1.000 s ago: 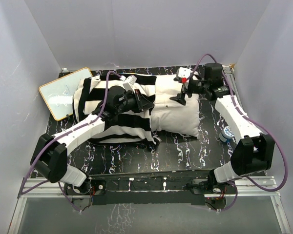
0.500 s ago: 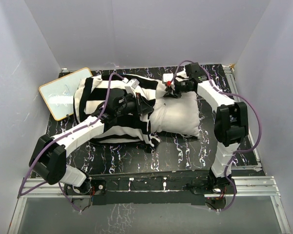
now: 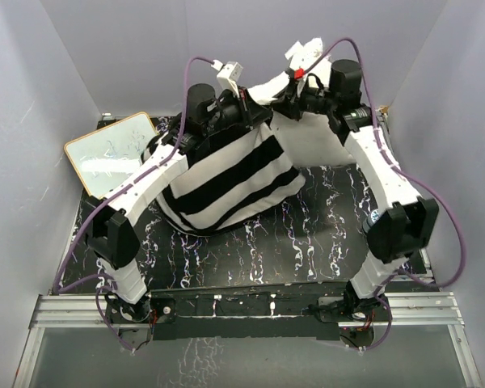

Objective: Put the pillow into the pillowcase
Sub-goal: Stuff the pillow into the pillowcase.

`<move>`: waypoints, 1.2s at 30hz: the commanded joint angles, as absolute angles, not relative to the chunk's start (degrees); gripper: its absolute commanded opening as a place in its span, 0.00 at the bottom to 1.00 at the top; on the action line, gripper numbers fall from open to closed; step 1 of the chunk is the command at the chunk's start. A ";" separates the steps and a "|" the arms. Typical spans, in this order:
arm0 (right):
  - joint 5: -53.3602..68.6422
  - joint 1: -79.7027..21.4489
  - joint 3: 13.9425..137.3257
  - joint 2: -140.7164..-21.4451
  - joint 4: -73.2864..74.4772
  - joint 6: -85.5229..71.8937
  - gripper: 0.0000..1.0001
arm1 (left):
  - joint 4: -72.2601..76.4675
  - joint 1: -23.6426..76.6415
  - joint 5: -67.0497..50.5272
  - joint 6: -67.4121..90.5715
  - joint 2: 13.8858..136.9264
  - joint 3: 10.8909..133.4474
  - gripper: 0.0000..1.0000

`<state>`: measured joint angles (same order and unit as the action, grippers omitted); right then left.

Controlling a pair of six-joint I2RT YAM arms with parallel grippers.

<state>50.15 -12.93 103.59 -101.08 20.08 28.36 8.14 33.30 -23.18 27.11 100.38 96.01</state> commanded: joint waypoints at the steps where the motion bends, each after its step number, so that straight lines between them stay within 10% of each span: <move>1: 63.19 -19.07 94.00 -90.48 6.65 10.65 0.08 | 21.42 35.05 -31.45 31.51 98.02 93.41 0.00; 7: 58.53 -22.86 57.66 -84.00 -14.22 8.50 0.08 | 41.12 35.30 -32.71 38.68 91.33 65.64 0.00; 13: 66.65 -22.31 48.12 -86.90 -5.92 23.46 0.08 | 46.28 38.86 -31.58 43.25 86.29 43.32 0.01; 16: 67.73 -22.95 47.05 -87.16 -4.21 27.25 0.08 | 37.70 39.23 -28.21 40.76 79.41 40.35 0.27; 22: 66.48 -23.86 46.63 -88.40 -2.46 31.08 0.08 | 1.91 39.12 -12.95 27.96 65.21 52.89 0.66; 36: 67.38 -24.03 46.67 -87.97 -3.08 29.89 0.08 | -46.33 39.11 12.46 15.32 97.79 101.76 0.70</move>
